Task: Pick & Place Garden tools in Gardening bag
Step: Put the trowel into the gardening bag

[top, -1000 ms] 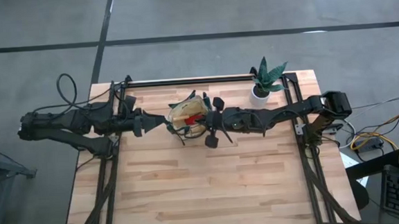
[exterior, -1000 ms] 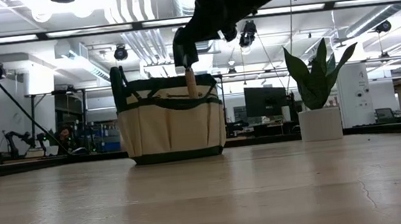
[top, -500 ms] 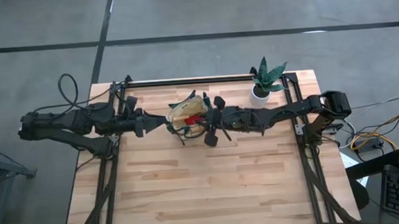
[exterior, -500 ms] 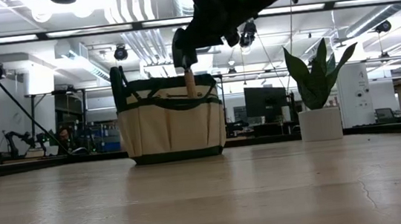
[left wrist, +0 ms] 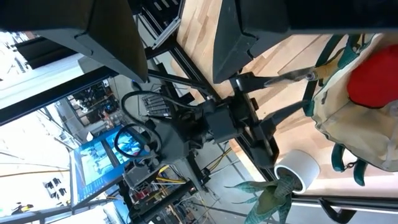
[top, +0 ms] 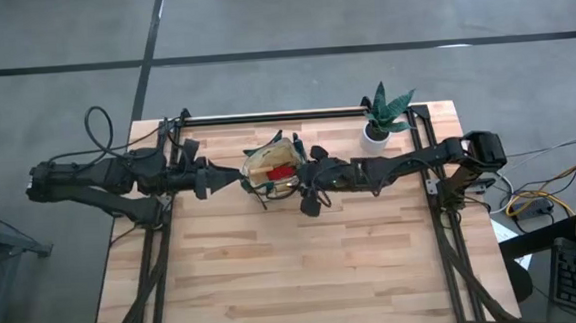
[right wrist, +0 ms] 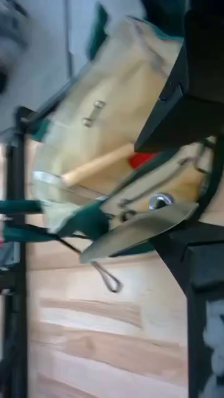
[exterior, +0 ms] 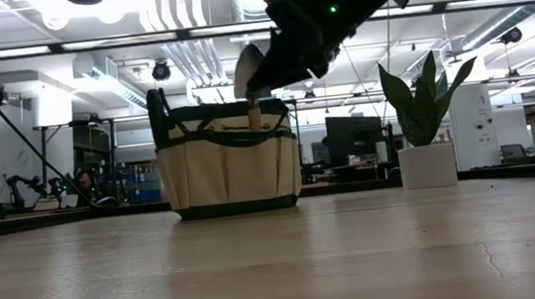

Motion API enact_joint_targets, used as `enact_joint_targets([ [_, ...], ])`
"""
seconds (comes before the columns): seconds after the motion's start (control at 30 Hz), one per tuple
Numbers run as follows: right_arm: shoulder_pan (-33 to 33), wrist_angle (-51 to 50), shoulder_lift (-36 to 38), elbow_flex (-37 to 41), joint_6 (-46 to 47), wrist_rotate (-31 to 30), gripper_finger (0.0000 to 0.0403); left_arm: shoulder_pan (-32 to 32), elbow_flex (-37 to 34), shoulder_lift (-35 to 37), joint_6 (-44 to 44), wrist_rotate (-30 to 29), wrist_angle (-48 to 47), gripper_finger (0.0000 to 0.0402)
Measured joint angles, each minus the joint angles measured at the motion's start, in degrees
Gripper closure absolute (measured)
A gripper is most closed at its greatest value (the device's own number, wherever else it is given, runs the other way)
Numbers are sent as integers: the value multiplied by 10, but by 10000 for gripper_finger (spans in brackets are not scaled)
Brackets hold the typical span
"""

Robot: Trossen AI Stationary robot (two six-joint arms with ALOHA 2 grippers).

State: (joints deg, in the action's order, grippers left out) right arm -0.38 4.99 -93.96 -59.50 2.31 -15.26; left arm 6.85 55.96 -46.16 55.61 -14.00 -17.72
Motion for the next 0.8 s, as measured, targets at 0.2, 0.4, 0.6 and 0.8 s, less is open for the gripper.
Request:
enact_joint_targets([
  [0.2,0,-29,0,-1,22,6,264,0,0,0,0,0,-5,216],
  [0.4,-13,-107,1,-36,86,79,268,0,0,0,0,0,-16,216],
  [0.6,-25,-174,1,-71,100,132,263,0,0,0,-1,0,-18,216],
  [0.8,-24,-228,1,-124,101,138,266,0,0,0,-1,0,-17,216],
])
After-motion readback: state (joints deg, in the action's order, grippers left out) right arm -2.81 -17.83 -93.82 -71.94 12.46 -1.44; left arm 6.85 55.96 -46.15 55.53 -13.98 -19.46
